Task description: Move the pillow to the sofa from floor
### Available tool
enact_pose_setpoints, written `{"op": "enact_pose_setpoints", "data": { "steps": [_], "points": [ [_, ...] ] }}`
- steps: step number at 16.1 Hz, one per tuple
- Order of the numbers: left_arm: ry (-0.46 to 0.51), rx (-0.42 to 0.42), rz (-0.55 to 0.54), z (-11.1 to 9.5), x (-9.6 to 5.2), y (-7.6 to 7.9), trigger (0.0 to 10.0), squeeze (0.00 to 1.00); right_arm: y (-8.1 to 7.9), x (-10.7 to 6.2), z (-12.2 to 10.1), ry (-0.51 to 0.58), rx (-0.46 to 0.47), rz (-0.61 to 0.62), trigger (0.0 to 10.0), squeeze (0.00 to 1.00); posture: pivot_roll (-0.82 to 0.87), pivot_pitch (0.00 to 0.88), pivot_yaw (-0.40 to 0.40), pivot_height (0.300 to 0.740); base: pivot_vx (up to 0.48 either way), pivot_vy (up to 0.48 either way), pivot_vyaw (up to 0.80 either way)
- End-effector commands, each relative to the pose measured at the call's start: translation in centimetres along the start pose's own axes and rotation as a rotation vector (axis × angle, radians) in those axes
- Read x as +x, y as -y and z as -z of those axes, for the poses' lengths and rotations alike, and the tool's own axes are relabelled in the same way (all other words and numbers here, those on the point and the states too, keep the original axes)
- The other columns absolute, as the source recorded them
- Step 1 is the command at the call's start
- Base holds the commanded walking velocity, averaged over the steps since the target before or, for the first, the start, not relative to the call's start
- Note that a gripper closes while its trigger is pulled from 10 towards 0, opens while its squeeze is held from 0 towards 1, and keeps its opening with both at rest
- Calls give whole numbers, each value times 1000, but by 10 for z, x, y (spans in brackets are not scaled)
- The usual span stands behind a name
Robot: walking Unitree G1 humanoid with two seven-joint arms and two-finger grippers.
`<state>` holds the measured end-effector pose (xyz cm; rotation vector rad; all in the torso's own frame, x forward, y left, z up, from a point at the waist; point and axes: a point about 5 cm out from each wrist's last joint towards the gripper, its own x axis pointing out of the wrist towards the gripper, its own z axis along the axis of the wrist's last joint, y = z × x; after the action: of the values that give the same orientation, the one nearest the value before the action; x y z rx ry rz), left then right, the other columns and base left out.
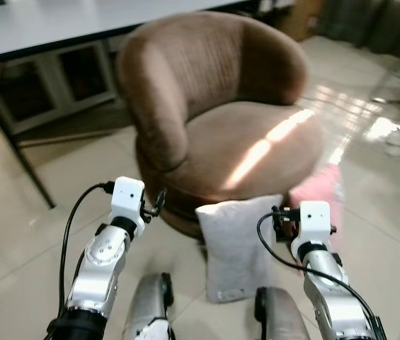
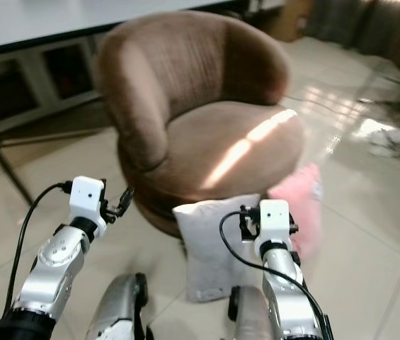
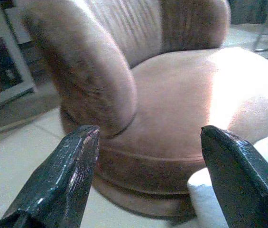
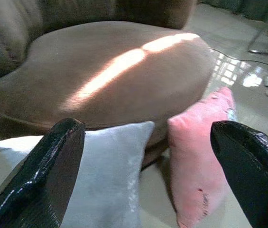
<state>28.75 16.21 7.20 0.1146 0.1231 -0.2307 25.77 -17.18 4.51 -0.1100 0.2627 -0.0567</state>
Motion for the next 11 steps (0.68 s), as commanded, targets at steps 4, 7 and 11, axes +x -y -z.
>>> {"op": "enact_pose_setpoints", "data": {
  "steps": [4,7,11],
  "points": [
    [21,2,9,-7,3,1,10000,0,2,2,-3,5,13,5,10000,0,-79,0,34,606,207,0,-695],
    [21,2,8,-7,3,0,10000,0,2,2,-3,7,18,3,10000,0,-77,0,32,606,282,0,-731],
    [17,10,4,-7,3,-1,10000,0,-1,3,-2,1,0,-19,10000,0,-77,0,34,606,212,0,-184]
  ]
}}
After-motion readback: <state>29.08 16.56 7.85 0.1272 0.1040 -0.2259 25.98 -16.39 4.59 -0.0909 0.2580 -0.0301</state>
